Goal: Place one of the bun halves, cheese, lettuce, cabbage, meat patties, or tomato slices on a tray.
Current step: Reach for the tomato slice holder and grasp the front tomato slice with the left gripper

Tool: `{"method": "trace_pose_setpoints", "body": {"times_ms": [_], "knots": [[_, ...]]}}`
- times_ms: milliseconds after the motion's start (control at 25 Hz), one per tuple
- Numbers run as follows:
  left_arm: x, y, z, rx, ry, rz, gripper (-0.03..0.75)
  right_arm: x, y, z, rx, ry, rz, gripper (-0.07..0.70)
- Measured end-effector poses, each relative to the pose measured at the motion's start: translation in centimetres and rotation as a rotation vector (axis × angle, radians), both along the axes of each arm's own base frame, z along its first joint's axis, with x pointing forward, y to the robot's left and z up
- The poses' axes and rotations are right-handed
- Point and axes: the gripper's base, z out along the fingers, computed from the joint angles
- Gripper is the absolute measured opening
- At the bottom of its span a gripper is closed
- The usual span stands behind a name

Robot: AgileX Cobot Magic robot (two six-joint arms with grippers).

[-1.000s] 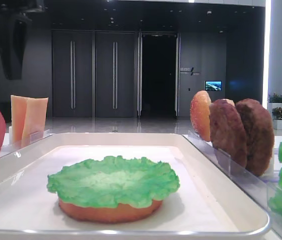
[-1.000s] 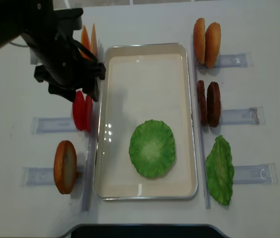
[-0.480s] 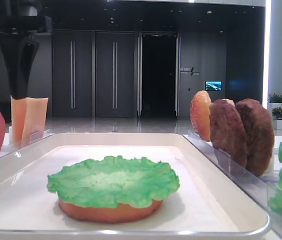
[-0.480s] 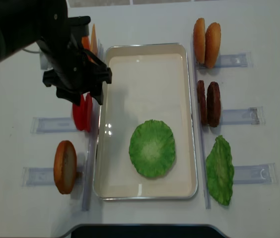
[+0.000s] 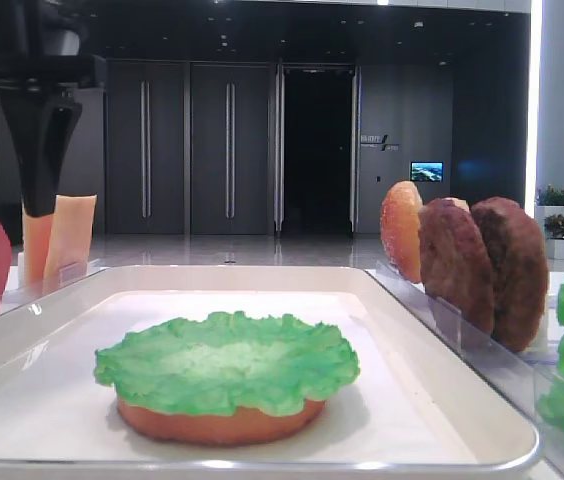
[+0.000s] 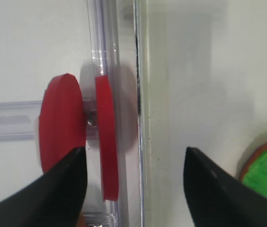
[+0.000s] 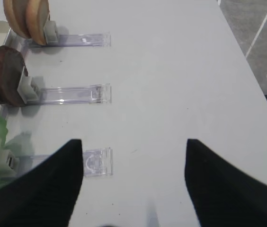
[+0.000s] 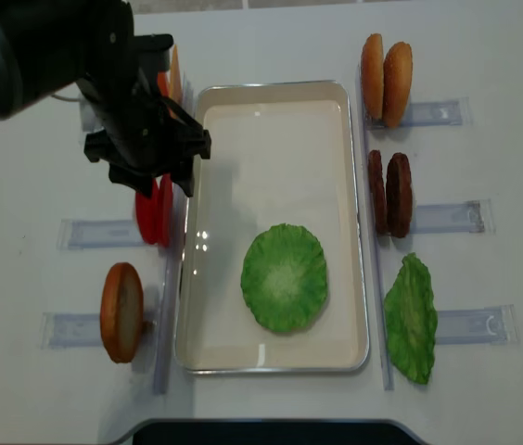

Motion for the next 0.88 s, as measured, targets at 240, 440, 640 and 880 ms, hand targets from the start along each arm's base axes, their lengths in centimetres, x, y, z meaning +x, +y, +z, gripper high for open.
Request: {"method": "trace_pose_setpoints", "body": {"times_ms": [240,440,640,880], "knots": [[0.3,-0.1,-1.0,0.013,0.026,0.0,0.484,0.0,0.0,0.0,0.0,0.0,0.0,0.47],[0.4,-0.2,-1.8,0.027,0.049,-0.002,0.484,0.0,0.0,0.0,0.0,0.0,0.0,0.47],[0.4,0.0,-2.0,0.049,0.06,-0.008,0.426,0.0,0.0,0.0,0.0,0.0,0.0,0.47],[0.3,0.2,-2.0,0.072,0.079,-0.012,0.304,0.0,0.0,0.0,0.0,0.0,0.0,0.47]]}}
